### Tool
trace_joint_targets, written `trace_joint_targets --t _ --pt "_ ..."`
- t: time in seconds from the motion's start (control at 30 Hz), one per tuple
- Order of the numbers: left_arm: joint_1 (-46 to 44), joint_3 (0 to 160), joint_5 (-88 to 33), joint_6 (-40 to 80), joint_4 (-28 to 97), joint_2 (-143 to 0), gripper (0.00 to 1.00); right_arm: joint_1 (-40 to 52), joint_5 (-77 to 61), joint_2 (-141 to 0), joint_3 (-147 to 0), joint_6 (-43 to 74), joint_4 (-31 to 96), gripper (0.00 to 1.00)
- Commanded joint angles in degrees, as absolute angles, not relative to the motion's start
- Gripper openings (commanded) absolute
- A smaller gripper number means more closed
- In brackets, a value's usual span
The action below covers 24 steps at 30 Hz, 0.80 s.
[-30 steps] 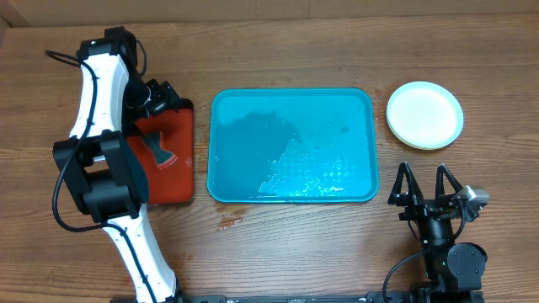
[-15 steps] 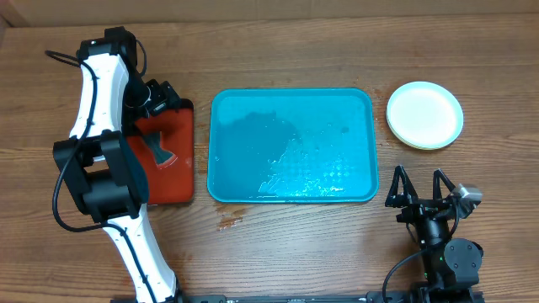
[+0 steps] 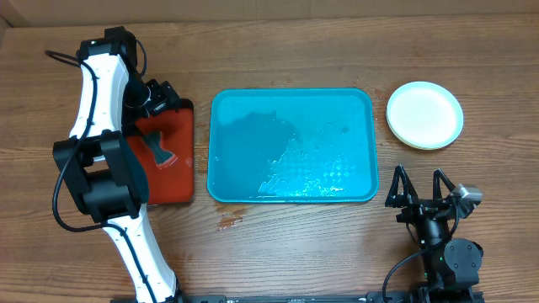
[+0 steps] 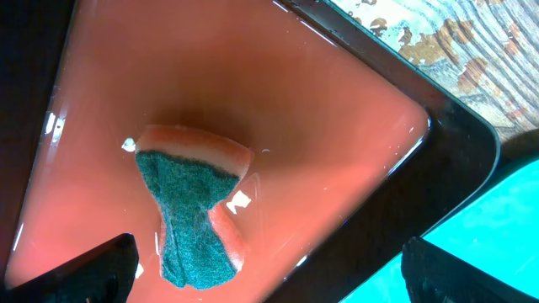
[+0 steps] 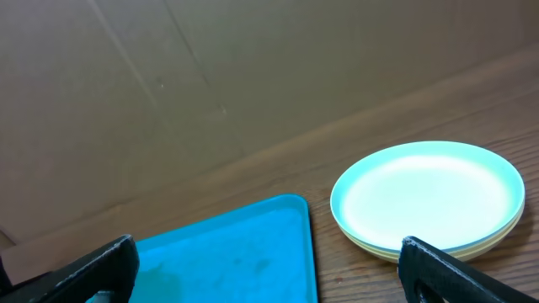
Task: Clean dirty plates on tray and stack at the side
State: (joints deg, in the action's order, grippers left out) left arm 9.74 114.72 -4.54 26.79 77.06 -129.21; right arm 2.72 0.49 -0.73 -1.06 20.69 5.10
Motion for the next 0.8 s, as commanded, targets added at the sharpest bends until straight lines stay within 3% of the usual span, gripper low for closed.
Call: trace_joint_targets --t 0.0,0.57,0.77 --pt "9.3 115.8 -4.9 26.1 77.0 -128.1 1.00 2.5 1.2 -0.2 -0.5 19.9 4.8 1.00" --pt "9.4 115.8 -5.6 26.2 77.0 -128.0 1.00 2.5 1.2 -0.2 -0.5 19.9 4.8 1.00" --pt "5.3 113.5 -3.9 24.3 70.6 -123.3 1.00 2.5 1.2 -0.2 -0.5 19.9 4.8 1.00"
